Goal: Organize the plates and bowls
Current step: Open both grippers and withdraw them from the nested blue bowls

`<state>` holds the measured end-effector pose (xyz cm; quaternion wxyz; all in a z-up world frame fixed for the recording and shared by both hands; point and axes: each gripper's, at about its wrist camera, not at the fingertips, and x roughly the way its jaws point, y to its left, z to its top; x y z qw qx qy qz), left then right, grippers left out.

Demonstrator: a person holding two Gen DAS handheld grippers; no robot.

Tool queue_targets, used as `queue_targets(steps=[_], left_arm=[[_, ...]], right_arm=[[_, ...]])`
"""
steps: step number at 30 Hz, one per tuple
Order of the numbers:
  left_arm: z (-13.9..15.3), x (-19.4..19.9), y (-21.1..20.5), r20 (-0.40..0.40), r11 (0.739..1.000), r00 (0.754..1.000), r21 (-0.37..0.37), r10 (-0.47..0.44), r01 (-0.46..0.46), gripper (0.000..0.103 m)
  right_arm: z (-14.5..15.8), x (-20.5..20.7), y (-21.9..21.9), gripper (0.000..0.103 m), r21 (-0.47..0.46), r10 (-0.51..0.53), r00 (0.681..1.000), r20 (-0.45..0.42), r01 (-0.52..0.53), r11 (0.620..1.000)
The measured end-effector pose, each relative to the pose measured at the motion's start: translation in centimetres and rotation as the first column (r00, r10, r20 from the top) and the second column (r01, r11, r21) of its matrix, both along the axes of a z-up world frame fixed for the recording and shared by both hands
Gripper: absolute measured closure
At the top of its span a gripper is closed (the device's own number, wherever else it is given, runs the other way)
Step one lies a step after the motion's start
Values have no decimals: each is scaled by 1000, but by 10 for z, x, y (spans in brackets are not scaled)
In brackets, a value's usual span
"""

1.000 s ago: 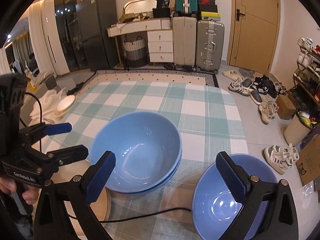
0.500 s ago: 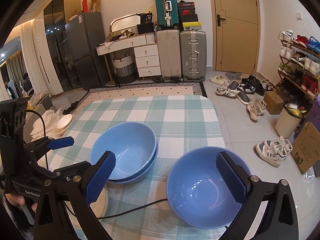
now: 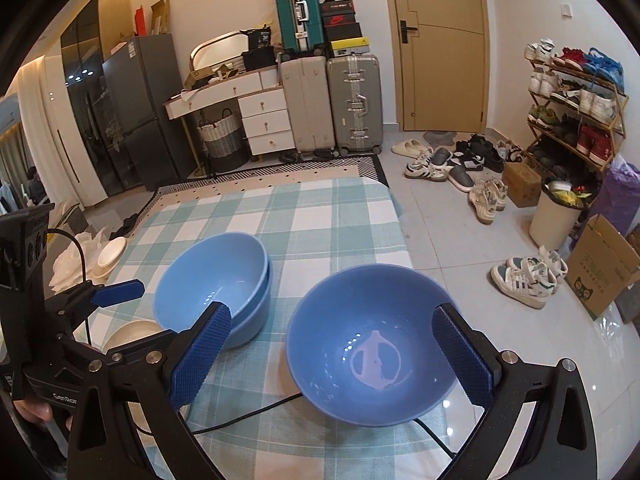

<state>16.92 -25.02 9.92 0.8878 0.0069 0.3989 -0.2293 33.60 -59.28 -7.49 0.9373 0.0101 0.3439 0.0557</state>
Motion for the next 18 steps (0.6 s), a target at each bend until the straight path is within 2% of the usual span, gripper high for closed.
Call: queue_targets(steps=[7,18], left_arm=[[-19,9,-15,-31,1000,999,6,-30,30,2],[-33,15,-48,-50,996,995,7,-85,86,2]], right_arm=[[-4,-10,-22,1,15,-55,998,-5,55,998],[-32,-13,-61,1,42,-141,988,-60,144,989]])
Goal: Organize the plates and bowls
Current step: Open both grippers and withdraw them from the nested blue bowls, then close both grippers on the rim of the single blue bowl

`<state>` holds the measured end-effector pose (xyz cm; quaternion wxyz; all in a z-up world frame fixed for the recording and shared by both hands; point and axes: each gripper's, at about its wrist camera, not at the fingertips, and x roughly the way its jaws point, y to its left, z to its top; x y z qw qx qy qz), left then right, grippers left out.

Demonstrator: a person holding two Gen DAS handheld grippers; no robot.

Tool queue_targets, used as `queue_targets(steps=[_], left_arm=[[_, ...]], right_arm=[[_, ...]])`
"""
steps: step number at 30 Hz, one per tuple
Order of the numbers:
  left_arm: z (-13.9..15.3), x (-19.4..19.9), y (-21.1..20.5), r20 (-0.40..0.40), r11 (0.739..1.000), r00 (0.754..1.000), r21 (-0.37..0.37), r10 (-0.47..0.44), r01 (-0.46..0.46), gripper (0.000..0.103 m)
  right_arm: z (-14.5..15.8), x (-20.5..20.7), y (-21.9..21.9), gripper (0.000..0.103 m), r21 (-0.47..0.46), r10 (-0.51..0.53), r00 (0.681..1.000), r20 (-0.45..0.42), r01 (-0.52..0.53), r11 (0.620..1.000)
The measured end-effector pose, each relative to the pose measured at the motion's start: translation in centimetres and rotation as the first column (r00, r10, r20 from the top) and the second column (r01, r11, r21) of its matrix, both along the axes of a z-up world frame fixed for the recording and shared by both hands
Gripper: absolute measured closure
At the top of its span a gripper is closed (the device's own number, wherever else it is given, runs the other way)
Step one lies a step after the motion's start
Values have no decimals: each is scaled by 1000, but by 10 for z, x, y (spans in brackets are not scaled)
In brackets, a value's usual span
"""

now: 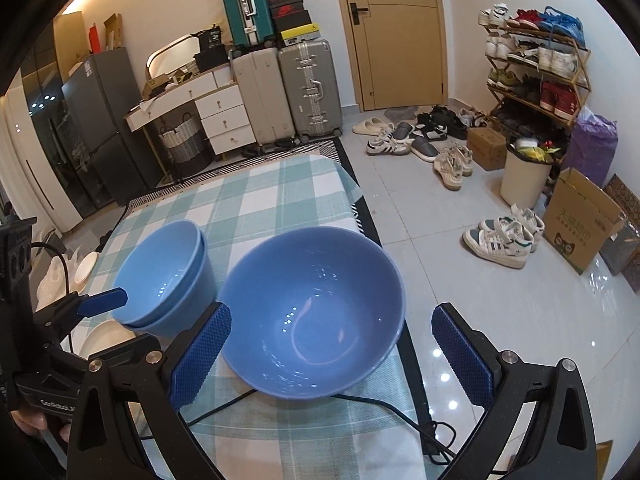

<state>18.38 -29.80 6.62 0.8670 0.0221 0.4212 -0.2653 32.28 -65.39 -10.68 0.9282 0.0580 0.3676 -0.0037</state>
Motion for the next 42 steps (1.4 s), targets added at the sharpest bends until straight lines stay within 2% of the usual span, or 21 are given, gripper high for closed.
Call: queue_targets(steps=[4,12,17,20,22,26,33,39,42], left_arm=[[-4,3,-8,-14,1000,1000,-23,-20,20,3],[-10,3,-28,-28,993,995,-63,-101,99,16],[-17,8,-37,-58,989,990,-76,-129,124,37],[-22,10,-43,-60,990,989,-61,-134,130,44],[-24,11,-46,-62,989,989,-60,-138,134,45],[-31,12,-53,-68,989,988,-53,-139,136,49],[-43,17,-59,-84,992,988,-30,-126,124,54],[-52,23,-61,-100,993,988,-24,-115,113,55],[-56,27,-63,-108,993,987,-21,-115,114,60]], right_arm=[[-9,1,-7,1,13,-11,1000,-14,12,1000],[-19,2,-16,1,31,-20,999,-29,21,999],[-26,5,-19,2,36,-23,999,-35,24,999],[-32,7,-21,8,46,-20,999,-48,22,999],[-37,8,-23,16,48,-25,998,-59,27,998],[-44,10,-26,22,57,-24,997,-77,28,998],[-57,19,-28,41,74,-12,995,-101,19,997],[-61,25,-28,49,83,-12,995,-104,21,996],[-63,27,-26,55,75,-9,994,-107,18,997]])
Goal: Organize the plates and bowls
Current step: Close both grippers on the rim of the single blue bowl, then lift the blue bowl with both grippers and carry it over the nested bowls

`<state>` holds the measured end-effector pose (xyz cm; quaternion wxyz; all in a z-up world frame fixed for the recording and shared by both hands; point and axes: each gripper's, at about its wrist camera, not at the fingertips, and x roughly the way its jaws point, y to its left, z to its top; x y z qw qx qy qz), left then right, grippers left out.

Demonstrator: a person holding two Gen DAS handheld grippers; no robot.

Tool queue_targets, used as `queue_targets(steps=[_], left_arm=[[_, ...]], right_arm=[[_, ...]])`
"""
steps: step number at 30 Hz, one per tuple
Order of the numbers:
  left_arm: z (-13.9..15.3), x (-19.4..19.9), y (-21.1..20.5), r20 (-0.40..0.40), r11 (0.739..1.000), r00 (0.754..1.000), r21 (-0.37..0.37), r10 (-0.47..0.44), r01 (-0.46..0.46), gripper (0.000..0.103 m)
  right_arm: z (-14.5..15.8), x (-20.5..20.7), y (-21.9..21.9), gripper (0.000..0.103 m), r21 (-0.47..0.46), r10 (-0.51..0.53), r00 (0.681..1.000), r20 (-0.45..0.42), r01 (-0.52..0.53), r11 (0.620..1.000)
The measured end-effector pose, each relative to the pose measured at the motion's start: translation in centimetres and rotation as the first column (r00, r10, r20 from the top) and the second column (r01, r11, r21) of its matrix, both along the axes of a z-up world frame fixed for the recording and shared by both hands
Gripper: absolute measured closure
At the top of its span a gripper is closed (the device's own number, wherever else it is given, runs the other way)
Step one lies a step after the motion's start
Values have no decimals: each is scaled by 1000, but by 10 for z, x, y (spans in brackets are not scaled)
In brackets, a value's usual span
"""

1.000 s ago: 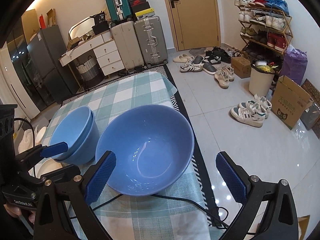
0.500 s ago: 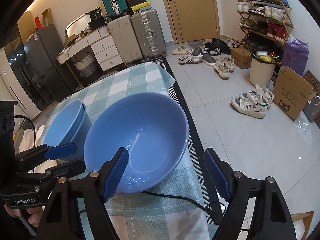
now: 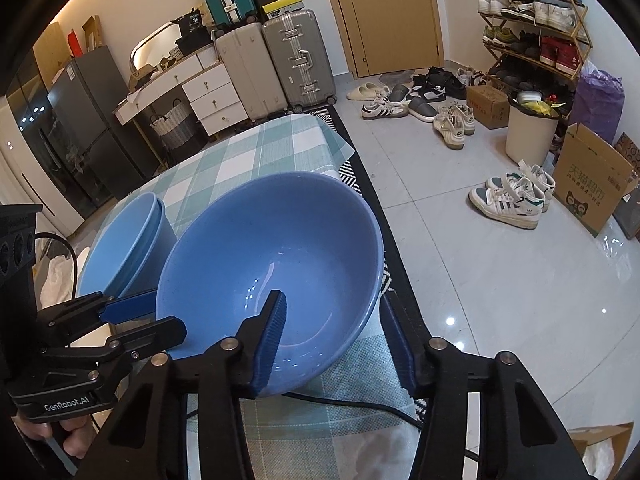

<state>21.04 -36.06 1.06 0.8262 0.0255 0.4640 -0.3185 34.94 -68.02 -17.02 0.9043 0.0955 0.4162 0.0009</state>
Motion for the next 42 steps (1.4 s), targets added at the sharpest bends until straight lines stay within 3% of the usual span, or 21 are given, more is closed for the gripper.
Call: queue_targets(steps=[1,9,26,42], left_arm=[[0,-1,0,0,1000,1000,3,0,0,63],[-2,1,-3,8,1000,1000,3,-6,6,67],[10,-2,2,43,1000,999,-8,-15,16,68],[43,-15,26,106,999,994,-45,-17,22,68]], right_arm=[[-1,1,1,60,-5,1,1000,-2,-1,1000],[-2,0,-1,70,-33,-9,1000,-5,9,999],[6,-8,3,70,-55,-12,1000,20,13,998],[36,-28,20,70,-88,3,997,79,4,996]])
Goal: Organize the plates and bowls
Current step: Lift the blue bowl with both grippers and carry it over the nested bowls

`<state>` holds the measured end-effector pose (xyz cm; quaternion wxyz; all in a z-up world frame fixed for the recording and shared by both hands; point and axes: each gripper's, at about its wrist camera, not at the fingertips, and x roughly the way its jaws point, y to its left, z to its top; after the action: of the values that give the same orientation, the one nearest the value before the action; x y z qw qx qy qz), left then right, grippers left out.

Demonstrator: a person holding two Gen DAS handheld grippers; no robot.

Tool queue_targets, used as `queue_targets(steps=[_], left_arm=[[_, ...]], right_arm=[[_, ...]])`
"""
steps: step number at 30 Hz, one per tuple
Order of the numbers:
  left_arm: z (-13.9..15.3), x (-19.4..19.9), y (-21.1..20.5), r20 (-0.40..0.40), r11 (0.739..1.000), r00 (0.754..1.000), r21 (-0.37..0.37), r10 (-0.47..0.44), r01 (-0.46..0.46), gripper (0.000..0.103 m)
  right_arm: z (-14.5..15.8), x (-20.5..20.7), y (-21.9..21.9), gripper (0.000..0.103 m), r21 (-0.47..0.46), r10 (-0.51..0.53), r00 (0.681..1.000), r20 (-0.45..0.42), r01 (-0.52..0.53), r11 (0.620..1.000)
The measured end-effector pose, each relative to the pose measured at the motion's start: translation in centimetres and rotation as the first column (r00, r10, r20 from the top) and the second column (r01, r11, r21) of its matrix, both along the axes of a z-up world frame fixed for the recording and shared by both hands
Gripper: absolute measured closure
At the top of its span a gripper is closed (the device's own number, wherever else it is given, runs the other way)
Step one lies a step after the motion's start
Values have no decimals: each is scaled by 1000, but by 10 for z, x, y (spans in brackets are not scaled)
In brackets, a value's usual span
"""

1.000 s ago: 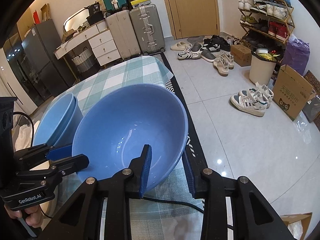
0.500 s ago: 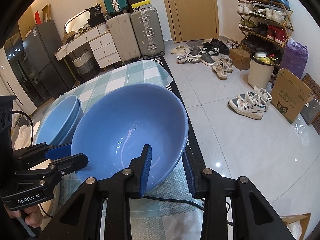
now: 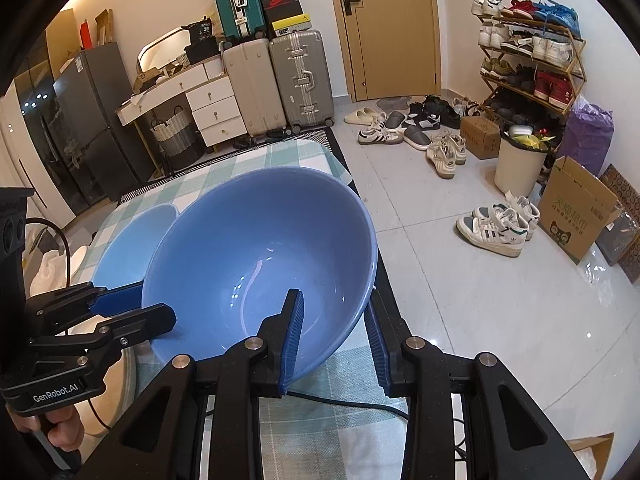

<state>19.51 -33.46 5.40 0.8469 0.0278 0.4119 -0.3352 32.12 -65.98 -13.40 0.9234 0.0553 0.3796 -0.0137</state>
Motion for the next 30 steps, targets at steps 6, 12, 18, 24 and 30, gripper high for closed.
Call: queue_targets(steps=[6,12,18,24,30], left_arm=[[18,-10,12,29,1000,1000,-17,6,-6,68],[32,-21,24,51,999,999,-29,16,-14,68],[46,-32,35,74,999,997,-43,24,-21,68],[59,-42,48,94,998,995,-57,39,-34,68],[74,-52,66,111,995,992,-76,68,-59,68]], right_arm=[[16,-6,11,70,-13,10,1000,27,-9,1000],[30,-12,22,70,-23,16,998,55,-15,1000],[43,-21,32,70,-35,25,997,79,-22,999],[54,-26,42,70,-47,39,994,102,-35,998],[64,-25,56,70,-54,60,991,119,-54,997]])
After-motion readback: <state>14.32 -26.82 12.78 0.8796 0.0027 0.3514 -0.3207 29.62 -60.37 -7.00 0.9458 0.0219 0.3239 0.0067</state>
